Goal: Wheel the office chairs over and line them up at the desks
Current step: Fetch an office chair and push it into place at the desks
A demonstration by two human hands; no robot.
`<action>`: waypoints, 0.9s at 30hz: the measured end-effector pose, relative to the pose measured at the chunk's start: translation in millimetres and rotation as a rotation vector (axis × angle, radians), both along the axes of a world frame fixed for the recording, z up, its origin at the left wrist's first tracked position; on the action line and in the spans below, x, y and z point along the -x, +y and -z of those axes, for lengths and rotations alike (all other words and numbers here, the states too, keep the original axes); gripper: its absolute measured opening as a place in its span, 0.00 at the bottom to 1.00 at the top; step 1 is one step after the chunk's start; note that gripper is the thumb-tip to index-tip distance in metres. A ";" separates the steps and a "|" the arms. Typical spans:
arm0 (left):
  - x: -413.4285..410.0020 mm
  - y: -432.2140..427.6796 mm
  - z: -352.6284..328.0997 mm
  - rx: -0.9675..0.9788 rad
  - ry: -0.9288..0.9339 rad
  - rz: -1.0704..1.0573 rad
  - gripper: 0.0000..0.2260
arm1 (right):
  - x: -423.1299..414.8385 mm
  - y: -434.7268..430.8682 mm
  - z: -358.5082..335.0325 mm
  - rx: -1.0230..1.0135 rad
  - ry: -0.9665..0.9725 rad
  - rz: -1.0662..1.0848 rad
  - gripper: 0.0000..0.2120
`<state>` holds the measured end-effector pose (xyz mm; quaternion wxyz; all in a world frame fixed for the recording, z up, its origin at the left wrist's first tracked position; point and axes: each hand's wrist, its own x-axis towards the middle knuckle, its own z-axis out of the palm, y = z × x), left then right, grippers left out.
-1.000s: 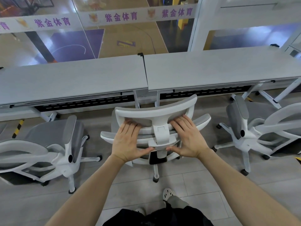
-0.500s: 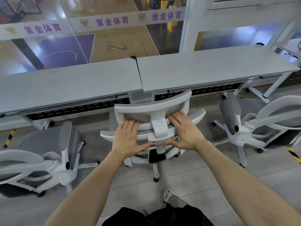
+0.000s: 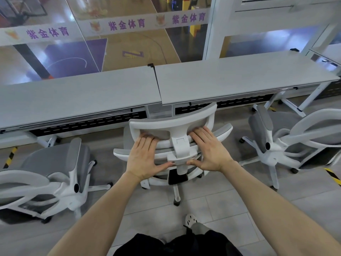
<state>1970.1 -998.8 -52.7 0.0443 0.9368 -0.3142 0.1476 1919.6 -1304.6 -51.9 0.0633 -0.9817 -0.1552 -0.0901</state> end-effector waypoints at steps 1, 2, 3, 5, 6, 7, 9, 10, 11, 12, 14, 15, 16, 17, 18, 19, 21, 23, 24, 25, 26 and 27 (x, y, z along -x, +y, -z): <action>0.7 0.7 -0.4 0.010 0.002 0.015 0.45 | 1.7 0.4 -1.2 0.013 0.011 0.010 0.55; 1.7 1.5 -1.2 0.037 -0.003 0.036 0.44 | 2.7 0.9 -2.6 0.026 0.026 0.017 0.55; 2.8 2.1 -2.7 0.074 -0.013 0.060 0.41 | 4.0 1.9 -5.1 0.041 0.045 0.028 0.55; 6.3 1.2 -8.2 0.153 -0.055 0.116 0.34 | 6.1 3.5 -10.5 0.054 0.078 0.057 0.55; 8.6 -1.3 -12.5 0.196 -0.089 0.155 0.28 | 8.0 4.1 -13.4 0.047 0.092 0.075 0.54; 11.2 -5.8 -17.4 0.236 -0.125 0.202 0.22 | 11.5 4.5 -16.8 0.034 0.092 0.092 0.51; 16.5 -20.2 -30.2 0.272 -0.155 0.286 0.11 | 22.9 1.2 -21.5 -0.012 0.055 0.116 0.41; 19.8 -30.6 -39.6 0.261 -0.141 0.314 0.08 | 31.1 -2.7 -23.9 -0.035 0.027 0.136 0.36; 23.2 -42.1 -48.5 0.234 -0.116 0.332 0.06 | 39.9 -8.8 -25.2 -0.051 0.009 0.168 0.32; 26.7 -54.6 -57.1 0.193 -0.087 0.346 0.07 | 49.5 -16.6 -26.3 -0.068 0.011 0.205 0.30; 32.9 -81.2 -71.5 0.074 -0.020 0.392 0.09 | 70.6 -34.6 -29.0 -0.093 0.075 0.313 0.29; 36.1 -95.2 -77.1 0.008 0.015 0.429 0.10 | 81.7 -44.7 -29.5 -0.102 0.132 0.380 0.29; 38.9 -109.8 -81.9 -0.052 0.048 0.471 0.11 | 92.5 -55.1 -29.8 -0.114 0.197 0.444 0.28; 42.0 -124.7 -86.0 -0.110 0.081 0.506 0.12 | 103.0 -65.2 -30.8 -0.130 0.260 0.508 0.27; 44.8 -140.0 -88.7 -0.166 0.121 0.529 0.13 | 112.6 -76.7 -28.9 -0.150 0.312 0.563 0.26; 46.5 -155.7 -88.7 -0.217 0.157 0.543 0.14 | 122.2 -87.5 -28.8 -0.173 0.359 0.616 0.25; 46.7 -188.5 -85.3 -0.329 0.203 0.569 0.16 | 139.4 -114.2 -24.0 -0.207 0.427 0.699 0.24; 43.2 -221.9 -78.4 -0.428 0.242 0.591 0.18 | 154.4 -142.7 -18.1 -0.229 0.482 0.763 0.23; 39.3 -239.7 -73.3 -0.477 0.267 0.593 0.20 | 160.2 -159.4 -14.6 -0.242 0.491 0.792 0.21; 34.6 -257.7 -68.5 -0.526 0.291 0.591 0.21 | 165.5 -175.9 -13.0 -0.263 0.502 0.826 0.21; 28.8 -275.7 -63.0 -0.571 0.314 0.585 0.21 | 169.6 -193.0 -11.5 -0.288 0.501 0.852 0.21; 22.6 -293.5 -56.9 -0.597 0.334 0.578 0.21 | 173.0 -209.9 -11.0 -0.308 0.504 0.881 0.21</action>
